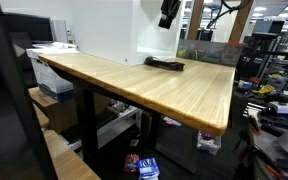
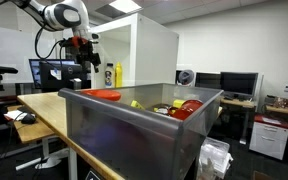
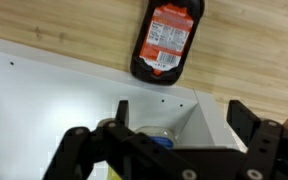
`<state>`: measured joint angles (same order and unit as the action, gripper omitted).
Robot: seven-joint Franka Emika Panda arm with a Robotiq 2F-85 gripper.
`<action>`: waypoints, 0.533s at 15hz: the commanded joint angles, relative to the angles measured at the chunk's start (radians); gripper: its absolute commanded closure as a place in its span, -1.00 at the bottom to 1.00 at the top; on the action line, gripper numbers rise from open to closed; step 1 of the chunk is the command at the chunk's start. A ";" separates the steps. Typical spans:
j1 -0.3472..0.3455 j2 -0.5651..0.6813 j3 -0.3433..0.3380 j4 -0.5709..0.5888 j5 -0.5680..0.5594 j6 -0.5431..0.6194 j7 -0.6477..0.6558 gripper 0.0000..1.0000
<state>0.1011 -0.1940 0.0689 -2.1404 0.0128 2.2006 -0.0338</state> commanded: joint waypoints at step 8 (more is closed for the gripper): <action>-0.003 -0.028 0.000 -0.080 -0.002 -0.185 -0.039 -1.00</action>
<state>0.1011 -0.1961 0.0671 -2.1707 0.0125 2.0491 -0.0366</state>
